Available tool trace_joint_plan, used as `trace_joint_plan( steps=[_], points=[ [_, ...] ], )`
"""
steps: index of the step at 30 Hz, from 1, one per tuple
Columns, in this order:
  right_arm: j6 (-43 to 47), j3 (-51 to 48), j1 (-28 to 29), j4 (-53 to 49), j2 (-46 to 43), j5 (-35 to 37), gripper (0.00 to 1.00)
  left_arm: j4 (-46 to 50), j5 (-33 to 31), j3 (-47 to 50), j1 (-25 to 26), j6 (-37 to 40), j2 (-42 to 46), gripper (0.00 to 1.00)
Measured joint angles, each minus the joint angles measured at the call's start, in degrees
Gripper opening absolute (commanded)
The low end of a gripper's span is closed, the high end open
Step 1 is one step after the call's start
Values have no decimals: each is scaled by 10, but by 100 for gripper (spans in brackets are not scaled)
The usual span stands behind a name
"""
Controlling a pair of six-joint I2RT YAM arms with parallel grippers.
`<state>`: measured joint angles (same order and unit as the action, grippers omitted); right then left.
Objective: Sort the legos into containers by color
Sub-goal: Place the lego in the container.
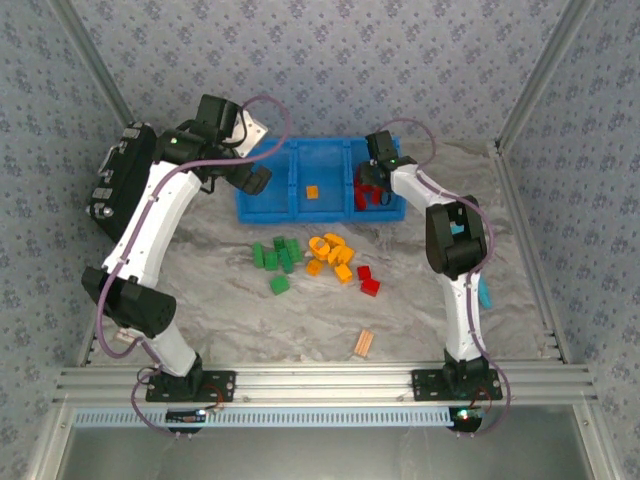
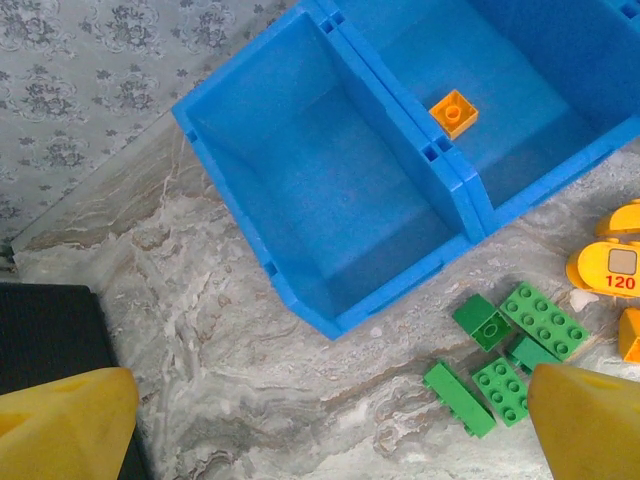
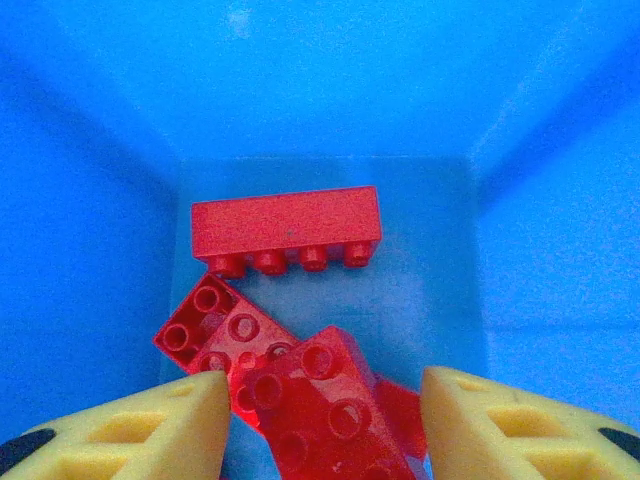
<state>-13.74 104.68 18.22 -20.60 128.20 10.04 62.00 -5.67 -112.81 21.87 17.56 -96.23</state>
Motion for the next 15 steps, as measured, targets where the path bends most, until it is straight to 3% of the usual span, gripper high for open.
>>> trace_joint_plan(
  steps=[6,15],
  points=[
    [-2,-45,14,-5,-60,7,53,-17,0,29,4,3,27,100],
    [1,-188,23,-16,-251,5,48,-33,-2,50,4,6,39,100]
  ],
)
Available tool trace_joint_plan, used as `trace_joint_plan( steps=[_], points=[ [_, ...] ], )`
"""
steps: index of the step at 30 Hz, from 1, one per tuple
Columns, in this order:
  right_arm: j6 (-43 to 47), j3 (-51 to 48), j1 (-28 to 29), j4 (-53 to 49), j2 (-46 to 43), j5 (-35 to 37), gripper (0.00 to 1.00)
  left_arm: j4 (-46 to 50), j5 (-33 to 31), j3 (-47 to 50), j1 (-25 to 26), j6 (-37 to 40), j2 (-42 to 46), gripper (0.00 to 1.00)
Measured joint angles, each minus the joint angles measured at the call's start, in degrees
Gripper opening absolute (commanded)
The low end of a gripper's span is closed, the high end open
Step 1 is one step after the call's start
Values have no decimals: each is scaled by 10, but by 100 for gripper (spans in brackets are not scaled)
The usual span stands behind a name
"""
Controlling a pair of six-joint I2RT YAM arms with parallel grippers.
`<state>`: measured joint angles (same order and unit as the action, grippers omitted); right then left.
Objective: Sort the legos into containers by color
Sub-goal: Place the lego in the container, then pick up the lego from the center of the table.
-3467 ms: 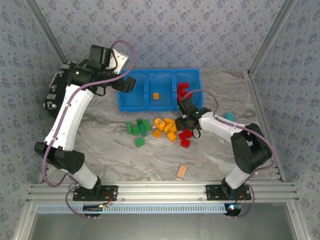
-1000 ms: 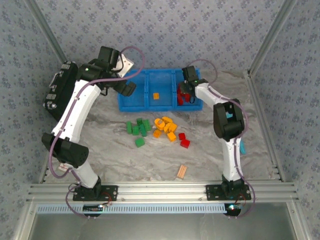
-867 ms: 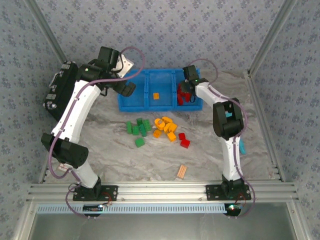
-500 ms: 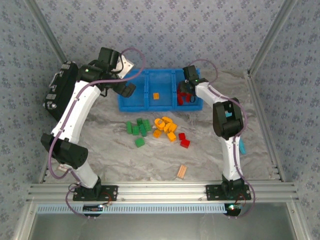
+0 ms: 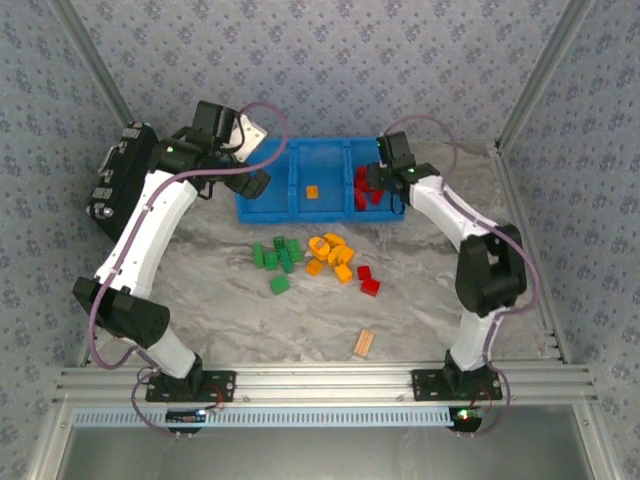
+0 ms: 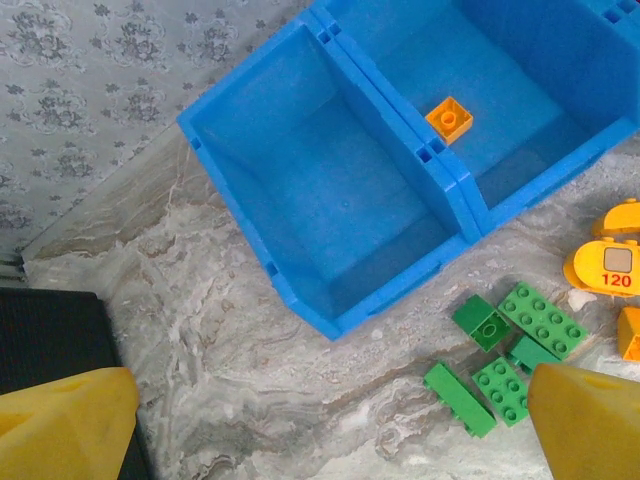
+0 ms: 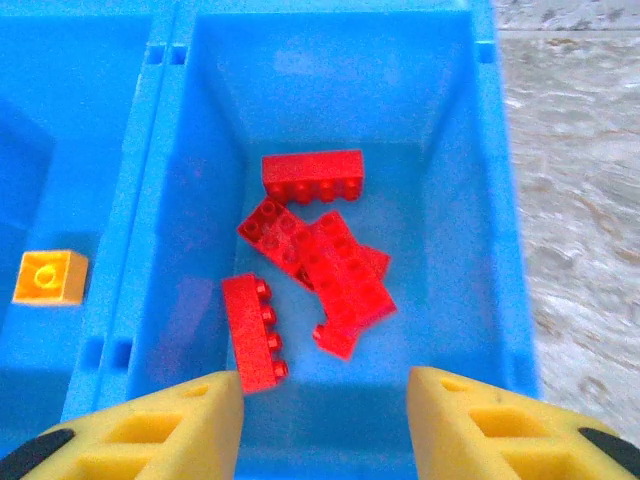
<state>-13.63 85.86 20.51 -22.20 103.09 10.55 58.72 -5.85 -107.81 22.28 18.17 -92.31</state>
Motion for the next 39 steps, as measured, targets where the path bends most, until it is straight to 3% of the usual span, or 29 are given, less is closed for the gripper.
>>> trace_joint_plan(
  steps=[13,19,39],
  points=[
    [-46,-227,58,-60,-158,-47,49,-24,2,15,6,-5,5,100],
    [-79,-285,78,-51,-156,-68,49,-34,2,24,7,-9,23,100],
    [-113,-288,135,-13,-48,-75,49,-55,1,77,7,-17,76,100]
  ],
)
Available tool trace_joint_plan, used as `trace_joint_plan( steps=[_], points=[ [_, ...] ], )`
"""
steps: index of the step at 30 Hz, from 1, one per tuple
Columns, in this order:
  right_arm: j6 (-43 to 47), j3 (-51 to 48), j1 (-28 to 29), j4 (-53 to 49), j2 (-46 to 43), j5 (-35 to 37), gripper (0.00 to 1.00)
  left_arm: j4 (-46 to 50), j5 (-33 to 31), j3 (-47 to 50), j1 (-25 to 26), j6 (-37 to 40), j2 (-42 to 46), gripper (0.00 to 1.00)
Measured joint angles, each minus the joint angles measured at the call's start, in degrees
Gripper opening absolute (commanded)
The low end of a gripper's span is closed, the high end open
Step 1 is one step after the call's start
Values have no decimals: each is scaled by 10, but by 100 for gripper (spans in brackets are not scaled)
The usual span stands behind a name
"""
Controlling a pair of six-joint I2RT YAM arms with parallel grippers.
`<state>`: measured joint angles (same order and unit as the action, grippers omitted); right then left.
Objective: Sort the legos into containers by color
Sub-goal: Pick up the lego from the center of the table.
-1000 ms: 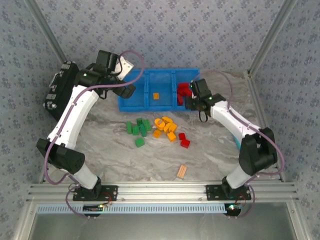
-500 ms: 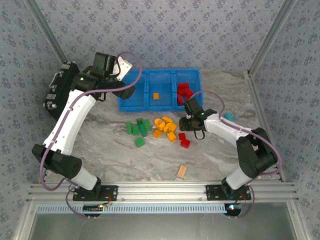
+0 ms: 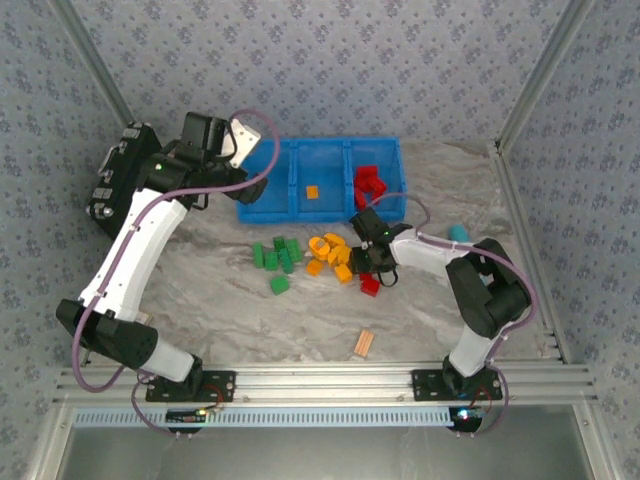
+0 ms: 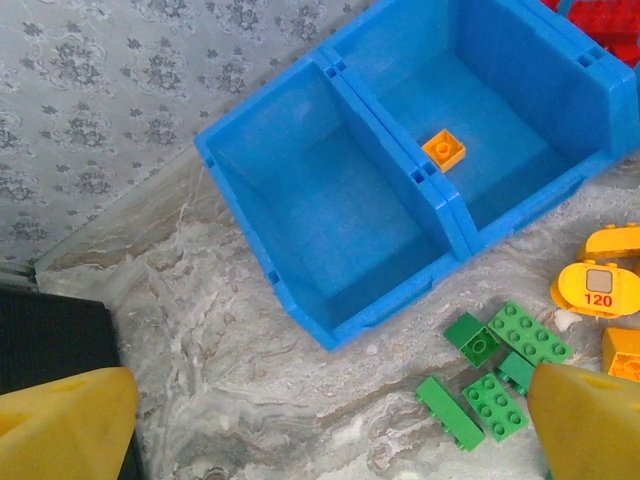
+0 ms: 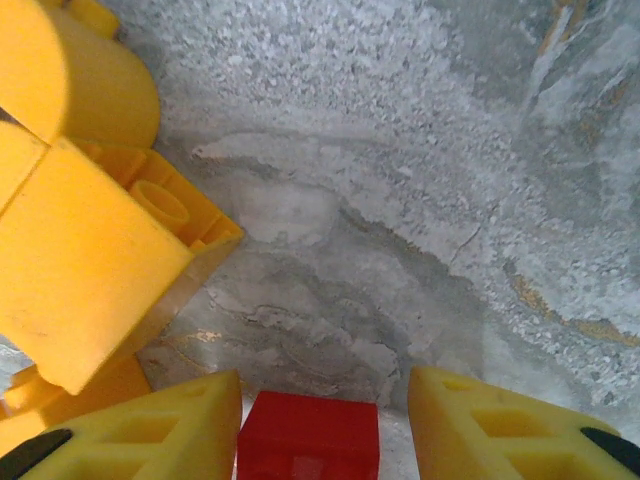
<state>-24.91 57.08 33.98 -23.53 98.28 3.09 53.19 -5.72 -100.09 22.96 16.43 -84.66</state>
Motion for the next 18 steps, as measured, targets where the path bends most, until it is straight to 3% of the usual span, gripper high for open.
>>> trace_joint_plan(
  steps=[18],
  points=[
    [0,13,17,-41,7,30,37,-7,-2,6,0,0,3,100]
  ],
)
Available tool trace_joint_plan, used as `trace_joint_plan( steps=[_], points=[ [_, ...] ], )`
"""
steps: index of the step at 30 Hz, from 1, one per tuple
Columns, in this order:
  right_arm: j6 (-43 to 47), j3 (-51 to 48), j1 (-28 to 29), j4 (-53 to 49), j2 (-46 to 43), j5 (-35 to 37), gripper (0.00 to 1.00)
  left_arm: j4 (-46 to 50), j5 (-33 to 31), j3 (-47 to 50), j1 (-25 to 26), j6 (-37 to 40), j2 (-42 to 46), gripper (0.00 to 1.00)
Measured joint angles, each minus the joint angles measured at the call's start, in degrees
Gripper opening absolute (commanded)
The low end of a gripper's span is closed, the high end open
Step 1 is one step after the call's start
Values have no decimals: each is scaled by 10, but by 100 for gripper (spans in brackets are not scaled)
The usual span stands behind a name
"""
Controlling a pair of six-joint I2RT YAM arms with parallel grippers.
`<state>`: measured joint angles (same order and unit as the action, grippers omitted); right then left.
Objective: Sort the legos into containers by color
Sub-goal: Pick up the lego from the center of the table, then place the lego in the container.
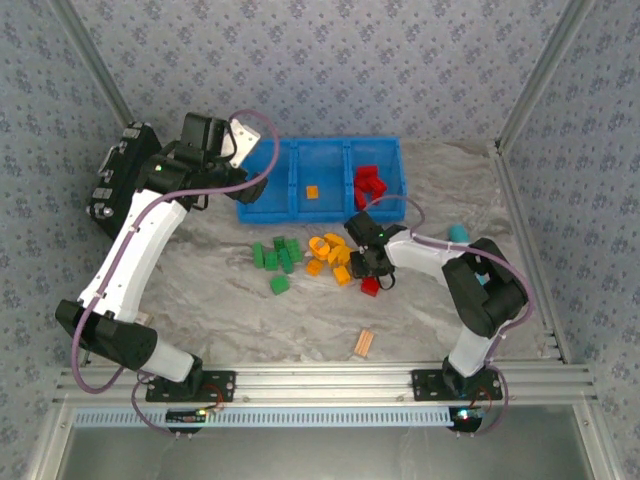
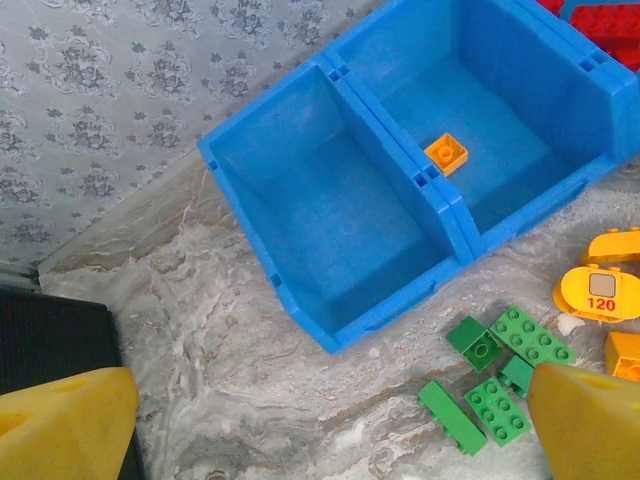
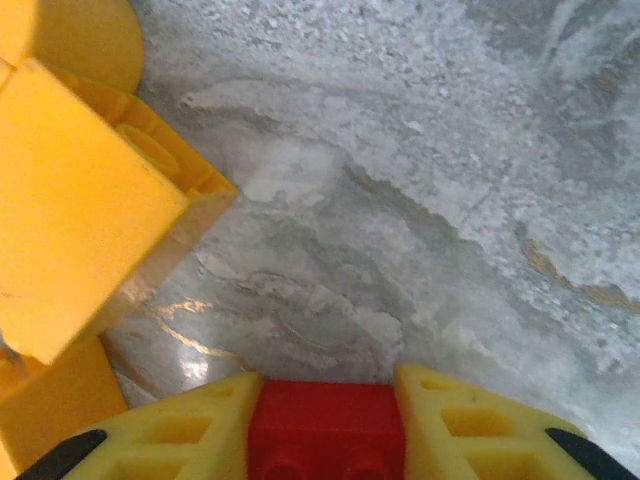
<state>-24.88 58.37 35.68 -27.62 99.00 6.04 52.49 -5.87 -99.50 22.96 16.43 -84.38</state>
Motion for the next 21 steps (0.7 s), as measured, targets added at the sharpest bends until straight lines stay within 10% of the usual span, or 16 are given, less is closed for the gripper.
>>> trace_joint_plan(
  steps=[21],
  points=[
    [113,483,-172,-90,213,6,36,0,-30,0,0,5,0,100]
  ],
)
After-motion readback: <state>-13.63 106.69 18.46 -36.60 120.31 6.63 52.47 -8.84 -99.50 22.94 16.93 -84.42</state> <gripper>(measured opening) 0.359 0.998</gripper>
